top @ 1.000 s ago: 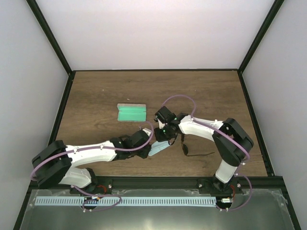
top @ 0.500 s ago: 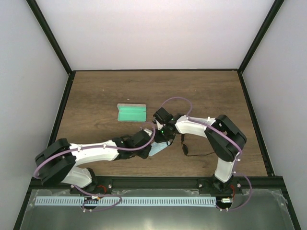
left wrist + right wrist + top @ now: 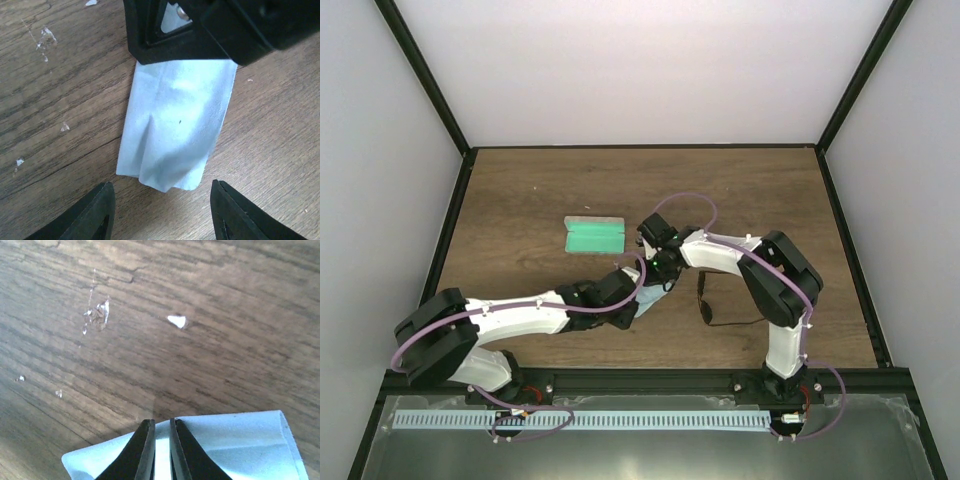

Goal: Organize the sunglasses
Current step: Fold the glasses cleaning cloth at the center of the board, then adjust the glasses cleaning cloth at the center of the board.

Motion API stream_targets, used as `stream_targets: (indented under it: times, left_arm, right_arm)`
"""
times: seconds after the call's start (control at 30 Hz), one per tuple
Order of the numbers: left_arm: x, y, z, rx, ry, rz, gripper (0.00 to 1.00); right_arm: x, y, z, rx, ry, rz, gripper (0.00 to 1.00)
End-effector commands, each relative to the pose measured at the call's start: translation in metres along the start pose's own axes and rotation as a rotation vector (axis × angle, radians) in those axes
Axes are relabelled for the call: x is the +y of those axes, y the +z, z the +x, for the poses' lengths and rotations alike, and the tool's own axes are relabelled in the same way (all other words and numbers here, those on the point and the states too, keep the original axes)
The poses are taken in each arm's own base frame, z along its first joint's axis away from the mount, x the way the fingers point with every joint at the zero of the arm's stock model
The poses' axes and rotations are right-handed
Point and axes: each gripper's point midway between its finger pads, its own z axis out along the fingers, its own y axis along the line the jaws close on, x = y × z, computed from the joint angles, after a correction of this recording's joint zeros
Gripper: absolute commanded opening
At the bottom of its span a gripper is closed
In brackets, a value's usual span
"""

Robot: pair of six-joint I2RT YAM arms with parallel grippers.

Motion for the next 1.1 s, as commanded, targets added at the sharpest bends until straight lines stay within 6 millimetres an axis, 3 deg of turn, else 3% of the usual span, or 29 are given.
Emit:
stream_targets:
  times: [0.0, 0.1, 0.27, 0.37, 0.47, 0.6, 0.7, 0.9, 1.07]
  left_arm:
    - [-0.007, 0.000, -0.005, -0.007, 0.024, 0.028, 0.55]
    - [-0.003, -0.003, -0.002, -0.008, 0.026, 0.012, 0.62]
    - [0.005, -0.007, -0.002, -0.030, -0.007, -0.012, 0.65]
    - [0.007, -0.005, -0.006, -0.037, -0.030, -0.021, 0.67]
    - [0.010, 0.000, -0.010, -0.029, -0.062, -0.027, 0.70]
    - [0.020, 0.003, -0.015, -0.024, -0.135, -0.021, 0.77]
    - [0.034, 0.008, -0.017, -0.012, -0.202, -0.026, 0.79]
    - [0.046, 0.022, -0.028, 0.010, -0.201, -0.088, 0.49]
    - [0.039, 0.034, -0.032, 0.039, -0.171, -0.073, 0.40]
  right_arm:
    - [-0.013, 0.004, -0.006, 0.003, -0.004, 0.055, 0.10]
    - [-0.012, 0.003, -0.006, -0.001, -0.003, 0.049, 0.10]
    - [-0.006, -0.005, -0.012, -0.024, -0.008, 0.034, 0.10]
    - [0.002, -0.019, -0.022, -0.068, -0.017, 0.017, 0.11]
    - [0.008, -0.038, -0.035, -0.130, -0.022, 0.022, 0.20]
    - [0.005, -0.060, -0.048, -0.195, -0.011, 0.047, 0.25]
    - [-0.005, -0.065, -0.051, -0.202, 0.002, 0.058, 0.25]
    - [-0.011, -0.067, -0.050, -0.193, -0.004, 0.069, 0.11]
    - [-0.011, -0.065, -0.048, -0.180, -0.001, 0.067, 0.05]
